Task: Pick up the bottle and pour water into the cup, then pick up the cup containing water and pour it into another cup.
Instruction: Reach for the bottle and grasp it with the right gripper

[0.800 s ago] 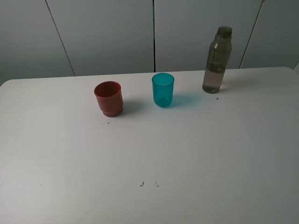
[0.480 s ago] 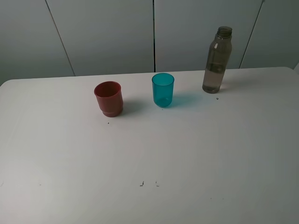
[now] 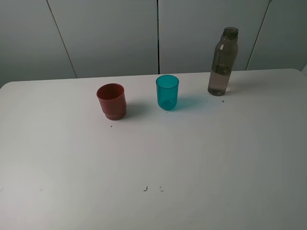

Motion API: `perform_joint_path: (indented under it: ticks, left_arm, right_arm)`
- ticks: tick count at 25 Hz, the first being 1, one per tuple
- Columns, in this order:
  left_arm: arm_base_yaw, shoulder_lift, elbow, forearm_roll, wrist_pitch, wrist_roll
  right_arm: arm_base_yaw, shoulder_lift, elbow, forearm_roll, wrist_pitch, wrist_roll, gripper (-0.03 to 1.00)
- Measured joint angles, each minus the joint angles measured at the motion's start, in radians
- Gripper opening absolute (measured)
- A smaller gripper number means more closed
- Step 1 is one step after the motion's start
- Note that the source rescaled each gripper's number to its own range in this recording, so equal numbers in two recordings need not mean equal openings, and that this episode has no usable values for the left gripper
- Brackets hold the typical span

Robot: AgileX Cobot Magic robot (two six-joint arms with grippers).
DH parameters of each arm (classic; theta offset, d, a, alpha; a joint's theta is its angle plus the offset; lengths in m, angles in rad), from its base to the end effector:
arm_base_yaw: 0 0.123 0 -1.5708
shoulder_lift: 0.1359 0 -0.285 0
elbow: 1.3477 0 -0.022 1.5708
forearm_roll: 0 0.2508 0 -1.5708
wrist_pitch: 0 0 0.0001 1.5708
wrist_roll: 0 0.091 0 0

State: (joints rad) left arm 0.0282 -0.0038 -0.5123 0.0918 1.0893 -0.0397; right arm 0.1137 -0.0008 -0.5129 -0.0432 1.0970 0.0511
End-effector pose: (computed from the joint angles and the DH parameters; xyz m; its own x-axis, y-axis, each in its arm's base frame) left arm -0.0085 0.0072 0.2786 -0.4657 -0.0102 -0.8849 -0.0986 0.9943 0.0404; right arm -0.0076 -0.0044 0.2780 -0.4749 -0.0227 -0.8798 -0.0649 0.9978 0.0093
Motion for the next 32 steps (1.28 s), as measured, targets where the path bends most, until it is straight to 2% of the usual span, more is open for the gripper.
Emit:
perform_joint_path:
  ticks: [32]
  left_arm:
    - [0.0,0.0,0.0,0.0,0.0,0.0]
  right_arm:
    - [0.0,0.0,0.0,-0.002,0.0,0.0,1.0]
